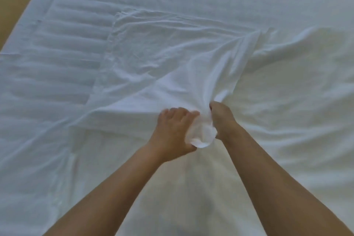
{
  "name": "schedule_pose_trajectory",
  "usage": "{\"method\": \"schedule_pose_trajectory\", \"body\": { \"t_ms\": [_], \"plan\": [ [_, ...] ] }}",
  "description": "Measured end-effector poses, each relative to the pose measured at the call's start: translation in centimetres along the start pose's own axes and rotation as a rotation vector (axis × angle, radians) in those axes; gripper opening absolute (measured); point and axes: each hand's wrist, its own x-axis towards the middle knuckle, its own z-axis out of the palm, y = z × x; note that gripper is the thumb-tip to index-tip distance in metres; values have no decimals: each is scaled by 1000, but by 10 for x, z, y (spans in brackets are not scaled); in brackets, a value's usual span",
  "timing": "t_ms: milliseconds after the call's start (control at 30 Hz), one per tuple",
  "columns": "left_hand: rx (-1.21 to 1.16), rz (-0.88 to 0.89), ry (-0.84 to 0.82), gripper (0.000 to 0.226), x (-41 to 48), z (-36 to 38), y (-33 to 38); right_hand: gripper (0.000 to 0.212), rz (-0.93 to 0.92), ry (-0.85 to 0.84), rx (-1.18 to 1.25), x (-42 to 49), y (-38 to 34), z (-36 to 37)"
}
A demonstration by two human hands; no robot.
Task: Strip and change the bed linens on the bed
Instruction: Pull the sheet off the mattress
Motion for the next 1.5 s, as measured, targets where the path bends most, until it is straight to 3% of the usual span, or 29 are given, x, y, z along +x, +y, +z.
{"method": "schedule_pose_trajectory", "body": {
  "t_ms": [67,167,233,333,433,600,700,800,900,1000,1133,1200,1333,1500],
  "plan": [
    [102,-156,-114,111,-11,1,-7,17,76,-50,73,-29,17,-36],
    [174,-280,-273,134,-22,10,-5,47,157,-198,-53,-76,50,-111],
    [219,-294,-388,133,-27,24,8,63,182,-225,-181,-106,71,-163],
    [258,-395,-570,131,-44,50,39,56,195,-166,-154,-145,101,-239],
    [127,-549,-663,119,-65,81,74,47,192,-27,-101,-174,129,-311],
    [5,-567,-620,90,-71,127,167,40,162,286,-16,-194,186,-415],
    [-122,-560,-579,88,-55,154,247,38,80,491,328,-199,208,-478],
    [-195,-468,-596,89,-35,185,346,15,-30,499,667,-213,221,-539],
    [-313,-408,-571,86,-15,217,453,18,24,557,845,-225,233,-594],
    [-442,-405,-582,82,0,246,546,22,95,547,728,-228,248,-637],
    [-553,-484,-662,102,20,278,631,22,68,479,646,-227,253,-669],
    [-591,-539,-646,103,35,285,662,28,-3,525,692,-224,248,-686],
    [-703,-653,-542,96,81,286,709,13,-173,705,829,-230,236,-754],
    [-783,-714,-727,105,139,324,766,9,-131,770,586,-216,212,-830]
  ]
}}
